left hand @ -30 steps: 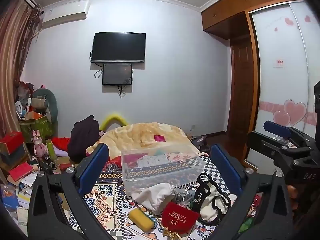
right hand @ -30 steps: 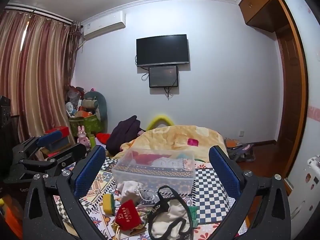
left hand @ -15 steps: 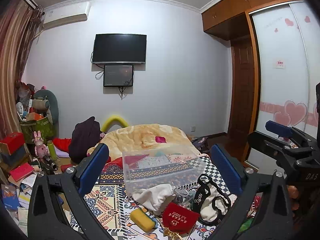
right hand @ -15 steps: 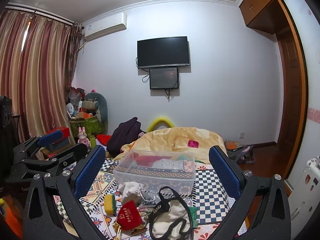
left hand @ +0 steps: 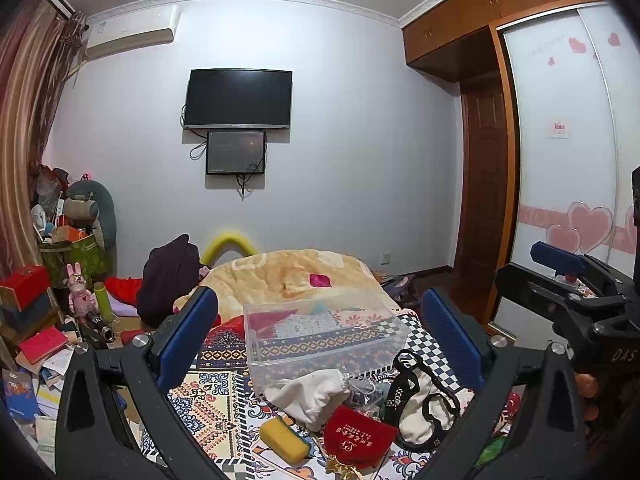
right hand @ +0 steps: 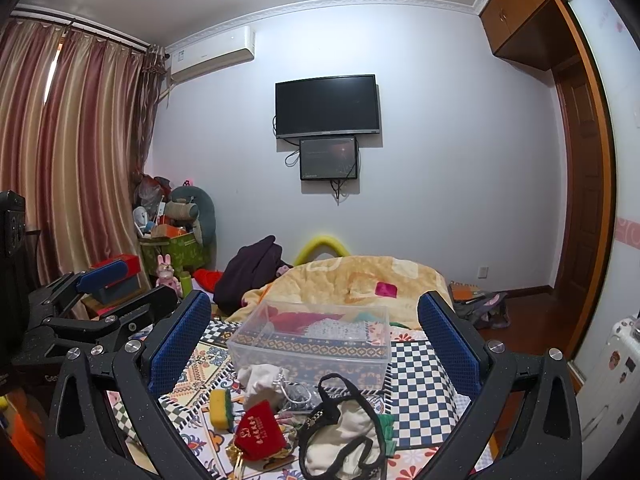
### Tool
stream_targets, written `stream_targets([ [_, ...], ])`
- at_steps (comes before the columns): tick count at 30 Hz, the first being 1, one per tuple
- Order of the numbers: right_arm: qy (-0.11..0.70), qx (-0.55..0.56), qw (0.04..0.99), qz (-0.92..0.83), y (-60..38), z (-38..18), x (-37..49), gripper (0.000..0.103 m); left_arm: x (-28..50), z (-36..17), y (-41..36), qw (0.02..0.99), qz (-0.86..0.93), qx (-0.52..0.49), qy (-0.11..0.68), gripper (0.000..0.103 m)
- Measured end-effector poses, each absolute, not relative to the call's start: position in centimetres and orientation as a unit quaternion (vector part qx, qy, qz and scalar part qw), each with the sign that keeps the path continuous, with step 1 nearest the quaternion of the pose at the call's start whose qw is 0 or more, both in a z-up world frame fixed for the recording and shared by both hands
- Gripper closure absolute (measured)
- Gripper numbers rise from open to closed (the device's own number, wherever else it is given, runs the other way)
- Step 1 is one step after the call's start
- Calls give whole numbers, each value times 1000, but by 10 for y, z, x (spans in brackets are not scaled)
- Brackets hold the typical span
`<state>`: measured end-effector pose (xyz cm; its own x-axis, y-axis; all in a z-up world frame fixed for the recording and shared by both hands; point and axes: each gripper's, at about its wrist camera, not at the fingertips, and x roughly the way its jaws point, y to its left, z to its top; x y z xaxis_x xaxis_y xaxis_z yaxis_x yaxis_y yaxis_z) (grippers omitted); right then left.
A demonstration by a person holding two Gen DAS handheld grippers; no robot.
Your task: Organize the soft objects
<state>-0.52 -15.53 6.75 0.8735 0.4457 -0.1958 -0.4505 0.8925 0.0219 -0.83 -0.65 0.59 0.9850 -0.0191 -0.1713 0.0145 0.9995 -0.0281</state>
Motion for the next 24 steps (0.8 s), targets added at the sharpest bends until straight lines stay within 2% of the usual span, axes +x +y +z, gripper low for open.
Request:
stream_targets([
  [24, 99, -13, 967, 233, -154, 72, -5, 0, -5, 7, -7, 996, -12, -16, 86, 0],
])
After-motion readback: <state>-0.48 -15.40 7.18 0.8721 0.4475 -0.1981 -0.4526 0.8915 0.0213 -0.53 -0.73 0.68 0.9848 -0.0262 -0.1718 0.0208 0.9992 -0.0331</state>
